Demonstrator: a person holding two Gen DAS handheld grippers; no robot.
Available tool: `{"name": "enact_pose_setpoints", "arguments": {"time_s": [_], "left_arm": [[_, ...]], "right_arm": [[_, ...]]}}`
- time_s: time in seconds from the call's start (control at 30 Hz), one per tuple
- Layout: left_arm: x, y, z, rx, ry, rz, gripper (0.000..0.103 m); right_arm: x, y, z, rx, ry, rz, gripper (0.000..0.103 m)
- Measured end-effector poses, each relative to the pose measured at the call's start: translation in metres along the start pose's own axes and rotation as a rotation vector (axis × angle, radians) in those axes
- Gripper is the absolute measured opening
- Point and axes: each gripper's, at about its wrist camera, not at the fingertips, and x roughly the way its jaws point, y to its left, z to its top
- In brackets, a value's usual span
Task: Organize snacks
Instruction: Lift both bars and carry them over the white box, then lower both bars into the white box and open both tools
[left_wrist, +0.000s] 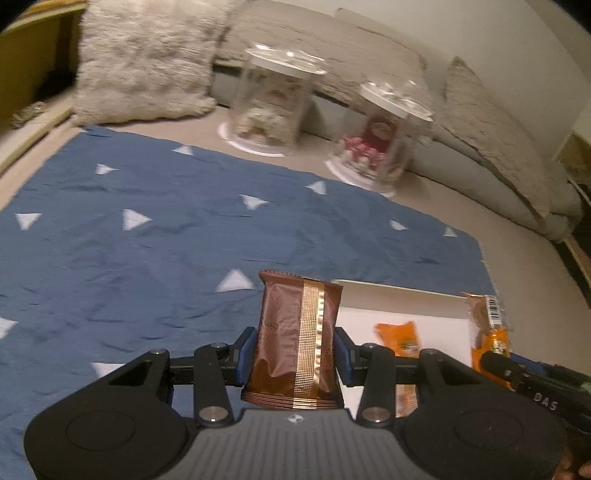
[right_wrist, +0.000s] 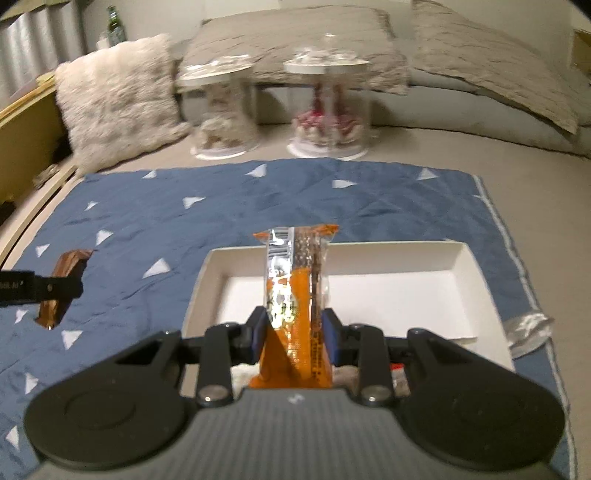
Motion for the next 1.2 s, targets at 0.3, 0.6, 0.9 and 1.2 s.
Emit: {"name": "enact_pose_setpoints", "arguments": {"time_s": [0.3,0.6,0.9,1.2], "left_arm": [[0.043,-0.048,-0.004,0.015,0.045,-0.082,0.045],[0.079,-0.069,-0.010,-0.031,0.077,-0.165,0.045],[0.117,-0.102,-0.024,-0.106,0.086,-0.351,0.045],[0.148,-0.120,-0.043,-0.159,0.149,-0.422,0.045]], "right_arm": [[0.019,-0.046,0.003,0.032,-0.059,-0.051,0.037],[0.052,-0.088,-0.002,0.042,-0.088,-0.104,0.037],[0.080,-0.107,-0.012,0.023,-0.072,-0.130,0.038],[0.093,-0.110,-0.020,-0.031,-0.026,-0.094,0.039]]}}
